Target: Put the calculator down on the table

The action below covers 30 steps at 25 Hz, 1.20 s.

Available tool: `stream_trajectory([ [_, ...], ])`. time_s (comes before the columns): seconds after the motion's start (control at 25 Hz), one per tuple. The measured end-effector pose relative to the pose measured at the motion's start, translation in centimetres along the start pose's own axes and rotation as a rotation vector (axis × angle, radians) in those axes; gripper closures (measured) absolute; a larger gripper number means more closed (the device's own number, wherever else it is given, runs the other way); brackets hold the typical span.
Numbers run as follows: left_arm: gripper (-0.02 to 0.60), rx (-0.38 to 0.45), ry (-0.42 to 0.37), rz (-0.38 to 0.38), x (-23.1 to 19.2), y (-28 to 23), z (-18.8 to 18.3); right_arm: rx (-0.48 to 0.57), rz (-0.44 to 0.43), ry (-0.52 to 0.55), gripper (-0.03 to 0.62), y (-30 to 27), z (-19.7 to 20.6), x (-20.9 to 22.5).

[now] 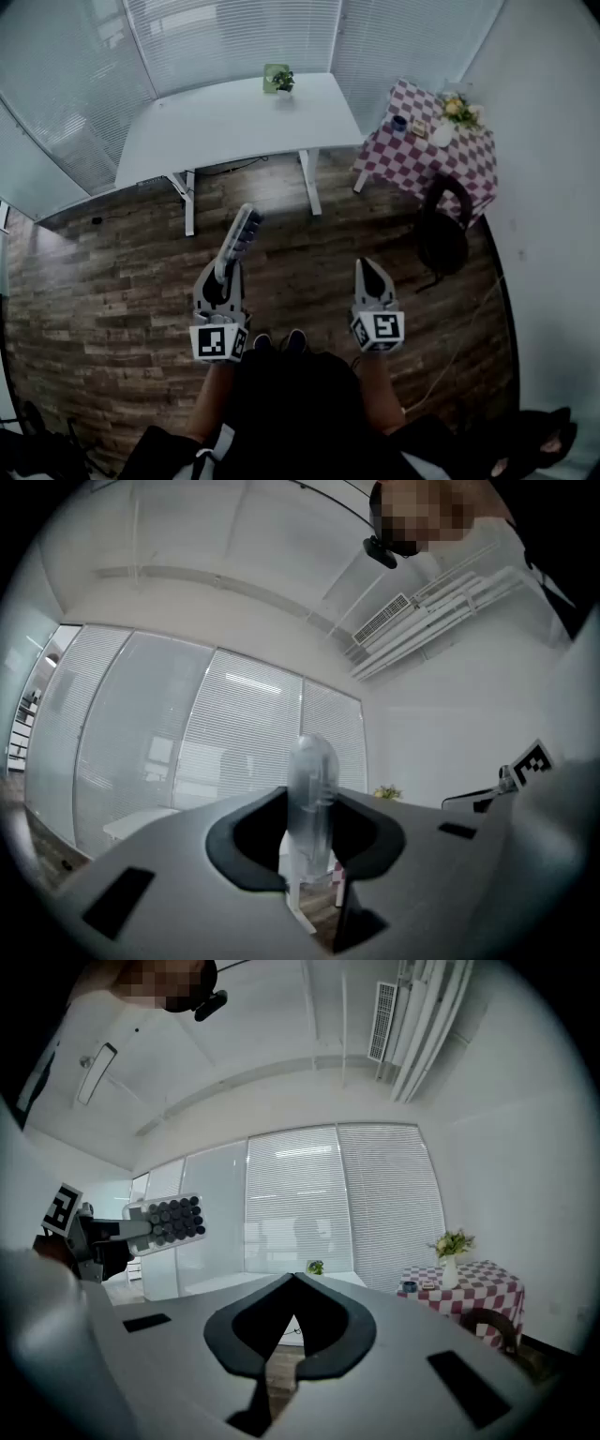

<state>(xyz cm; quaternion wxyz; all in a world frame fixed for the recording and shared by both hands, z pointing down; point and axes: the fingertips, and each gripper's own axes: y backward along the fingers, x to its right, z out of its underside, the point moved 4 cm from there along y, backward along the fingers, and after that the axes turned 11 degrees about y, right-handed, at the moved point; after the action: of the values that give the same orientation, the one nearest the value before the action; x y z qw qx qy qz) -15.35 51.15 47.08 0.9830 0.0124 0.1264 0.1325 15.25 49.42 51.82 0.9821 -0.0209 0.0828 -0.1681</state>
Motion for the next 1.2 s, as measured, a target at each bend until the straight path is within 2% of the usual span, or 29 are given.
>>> stream_trajectory([
  [0.6,0.48,0.024,-0.044,-0.012,-0.1,-0.1,0.1,0.002,-0.056,-0.013,0.588,-0.9,1.2,-0.3],
  [0.92,0.48,0.026,-0.033,-0.017,0.0,-0.2,0.1,0.037,-0.082,-0.002,0.588,-1.2,0.7,-0.3],
  [1.0,0.48,0.018,-0.027,-0.02,0.2,-0.8,0.2,0.026,-0.089,0.022,0.588,-1.7,1.0,0.2],
  [1.2,0.48,0.001,-0.022,-0.033,0.5,-1.8,1.0,0.001,-0.101,0.006,0.588,-2.5,2.0,1.3],
])
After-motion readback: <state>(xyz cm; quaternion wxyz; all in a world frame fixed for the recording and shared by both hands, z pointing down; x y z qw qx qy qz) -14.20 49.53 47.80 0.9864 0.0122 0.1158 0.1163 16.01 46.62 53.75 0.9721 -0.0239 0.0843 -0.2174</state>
